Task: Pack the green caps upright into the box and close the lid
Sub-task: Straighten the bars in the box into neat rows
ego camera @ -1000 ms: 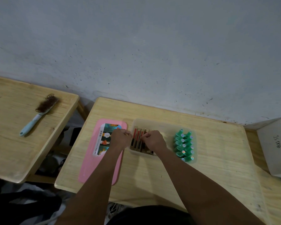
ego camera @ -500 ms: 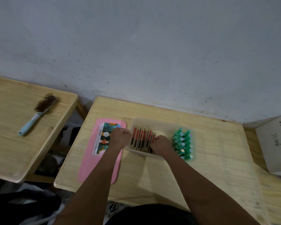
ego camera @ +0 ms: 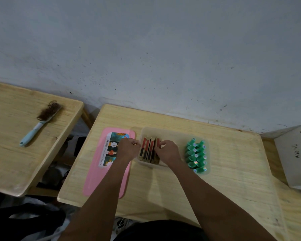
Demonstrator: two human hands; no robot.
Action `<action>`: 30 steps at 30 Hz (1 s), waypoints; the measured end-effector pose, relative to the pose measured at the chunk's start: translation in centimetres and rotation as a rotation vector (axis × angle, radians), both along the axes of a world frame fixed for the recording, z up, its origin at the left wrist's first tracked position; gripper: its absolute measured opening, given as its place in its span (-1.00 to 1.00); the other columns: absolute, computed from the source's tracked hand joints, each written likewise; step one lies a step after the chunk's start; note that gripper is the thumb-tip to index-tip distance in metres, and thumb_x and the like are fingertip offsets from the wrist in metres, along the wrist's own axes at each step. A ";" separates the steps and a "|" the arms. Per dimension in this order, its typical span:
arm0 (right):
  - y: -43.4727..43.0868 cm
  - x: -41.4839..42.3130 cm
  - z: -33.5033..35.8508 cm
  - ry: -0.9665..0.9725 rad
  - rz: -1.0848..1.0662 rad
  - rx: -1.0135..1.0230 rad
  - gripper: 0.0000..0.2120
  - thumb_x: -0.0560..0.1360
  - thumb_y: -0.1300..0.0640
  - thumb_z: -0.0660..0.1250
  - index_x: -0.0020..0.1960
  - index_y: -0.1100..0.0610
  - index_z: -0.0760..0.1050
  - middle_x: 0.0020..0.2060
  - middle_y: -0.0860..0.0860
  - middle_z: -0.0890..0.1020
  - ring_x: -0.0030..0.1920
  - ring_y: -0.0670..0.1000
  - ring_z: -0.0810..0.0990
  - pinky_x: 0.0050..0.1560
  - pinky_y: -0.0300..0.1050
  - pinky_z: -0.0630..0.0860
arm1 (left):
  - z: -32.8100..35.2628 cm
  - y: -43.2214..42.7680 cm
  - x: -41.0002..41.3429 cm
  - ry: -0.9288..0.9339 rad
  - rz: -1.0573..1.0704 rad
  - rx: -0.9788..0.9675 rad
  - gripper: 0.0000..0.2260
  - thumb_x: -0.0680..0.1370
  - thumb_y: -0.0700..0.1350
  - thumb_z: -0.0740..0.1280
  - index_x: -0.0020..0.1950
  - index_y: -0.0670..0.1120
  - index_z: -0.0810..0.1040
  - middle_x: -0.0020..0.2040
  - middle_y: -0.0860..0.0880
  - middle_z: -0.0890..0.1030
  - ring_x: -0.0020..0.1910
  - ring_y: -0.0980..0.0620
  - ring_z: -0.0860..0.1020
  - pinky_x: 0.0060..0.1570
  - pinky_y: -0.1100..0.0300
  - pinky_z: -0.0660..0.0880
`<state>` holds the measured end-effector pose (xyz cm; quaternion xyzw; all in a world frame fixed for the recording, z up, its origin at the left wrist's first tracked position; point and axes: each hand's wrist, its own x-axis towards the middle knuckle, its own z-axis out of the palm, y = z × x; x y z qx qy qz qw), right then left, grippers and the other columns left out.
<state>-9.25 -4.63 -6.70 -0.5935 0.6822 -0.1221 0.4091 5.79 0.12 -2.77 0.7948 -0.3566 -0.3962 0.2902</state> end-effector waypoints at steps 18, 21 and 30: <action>-3.0 -0.4 -0.3 0.118 0.300 0.006 -0.64 0.63 -0.02 0.14 0.36 0.06 0.44 0.30 0.04 0.54 0.27 0.09 0.51 0.26 -0.02 0.44 | -0.3 0.0 0.0 0.012 0.023 -0.002 -0.77 0.53 -0.24 0.33 0.16 -0.22 0.60 0.07 -0.19 0.66 0.00 -0.10 0.64 0.11 -0.01 0.58; -3.0 -0.7 0.0 0.094 0.321 -0.002 -0.66 0.61 -0.02 0.20 0.31 0.09 0.50 0.24 0.07 0.59 0.22 0.09 0.54 0.21 -0.04 0.46 | -0.4 0.0 0.0 0.010 0.022 0.003 -0.78 0.53 -0.24 0.33 0.16 -0.23 0.60 0.07 -0.20 0.66 0.01 -0.11 0.64 0.11 -0.03 0.58; -2.0 -1.2 -1.0 0.006 0.195 0.011 -0.64 0.64 0.14 0.16 0.42 0.14 0.40 0.28 0.12 0.56 0.23 0.09 0.54 0.16 -0.17 0.41 | -0.3 -0.1 0.0 -0.006 0.009 0.010 -0.77 0.53 -0.25 0.32 0.17 -0.22 0.59 0.07 -0.19 0.66 0.02 -0.11 0.63 0.10 0.00 0.58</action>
